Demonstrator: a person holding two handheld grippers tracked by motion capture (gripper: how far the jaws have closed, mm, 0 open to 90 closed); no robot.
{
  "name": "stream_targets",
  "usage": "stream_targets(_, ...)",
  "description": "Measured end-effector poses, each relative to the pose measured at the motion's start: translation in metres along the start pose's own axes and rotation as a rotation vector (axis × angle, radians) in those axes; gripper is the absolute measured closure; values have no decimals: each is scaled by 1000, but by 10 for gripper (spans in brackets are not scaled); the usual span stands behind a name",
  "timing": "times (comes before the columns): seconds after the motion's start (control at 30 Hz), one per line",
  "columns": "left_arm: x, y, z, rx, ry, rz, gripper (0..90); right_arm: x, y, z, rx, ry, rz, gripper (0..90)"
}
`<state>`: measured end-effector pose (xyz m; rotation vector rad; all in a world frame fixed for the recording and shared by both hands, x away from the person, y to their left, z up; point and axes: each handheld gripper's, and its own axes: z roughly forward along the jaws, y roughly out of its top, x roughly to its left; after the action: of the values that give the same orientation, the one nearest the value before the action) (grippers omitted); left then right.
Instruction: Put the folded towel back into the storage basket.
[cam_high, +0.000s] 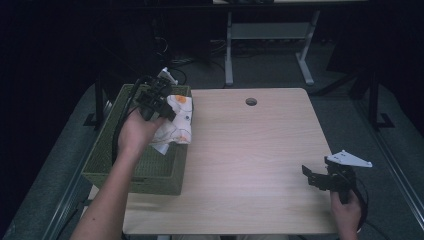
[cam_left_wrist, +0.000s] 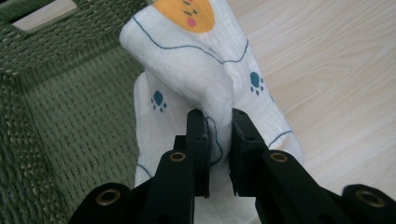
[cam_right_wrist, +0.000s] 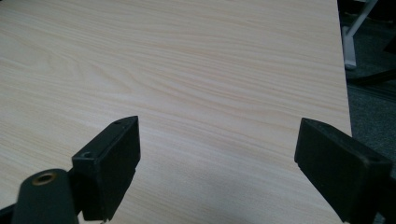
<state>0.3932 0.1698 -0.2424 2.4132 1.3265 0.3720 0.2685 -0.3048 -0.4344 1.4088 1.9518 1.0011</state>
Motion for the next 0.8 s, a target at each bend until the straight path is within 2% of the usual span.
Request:
stream_targets(0.47,24,-20,-5,10,13,-42,804,1,1,3,8,-5,-10,139)
stream_targets(0.8,35,-30,-4,12,8,-47,803,3,1,3,11,-1,-16,139)
